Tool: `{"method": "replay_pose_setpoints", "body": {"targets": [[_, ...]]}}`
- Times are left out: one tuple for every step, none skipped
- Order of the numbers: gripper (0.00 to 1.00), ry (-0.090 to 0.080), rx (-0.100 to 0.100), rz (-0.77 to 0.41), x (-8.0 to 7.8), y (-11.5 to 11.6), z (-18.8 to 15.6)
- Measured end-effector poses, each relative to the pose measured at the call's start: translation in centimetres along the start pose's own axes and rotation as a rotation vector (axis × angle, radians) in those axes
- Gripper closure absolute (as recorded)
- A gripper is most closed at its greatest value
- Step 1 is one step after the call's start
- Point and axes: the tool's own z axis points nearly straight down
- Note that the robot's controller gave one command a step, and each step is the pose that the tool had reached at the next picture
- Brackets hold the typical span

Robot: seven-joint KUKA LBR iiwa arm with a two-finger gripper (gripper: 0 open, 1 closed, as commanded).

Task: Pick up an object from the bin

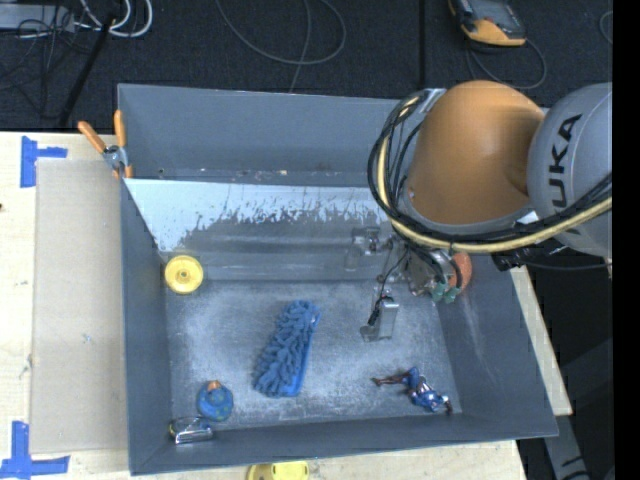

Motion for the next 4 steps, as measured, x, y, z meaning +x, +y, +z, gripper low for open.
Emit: {"method": "replay_pose_setpoints", "body": {"targets": [[0.0, -0.008, 0.0, 0.001, -0.1, 0.0, -0.5], [0.0, -0.013, 0.001, -0.068, -1.4, 3.6, 2.5], [0.0, -0.012, 0.0, -0.146, 0.1, 6.9, 9.2], [1.0, -0.006, 0.001, -0.294, 4.0, 8.3, 12.4]]}}
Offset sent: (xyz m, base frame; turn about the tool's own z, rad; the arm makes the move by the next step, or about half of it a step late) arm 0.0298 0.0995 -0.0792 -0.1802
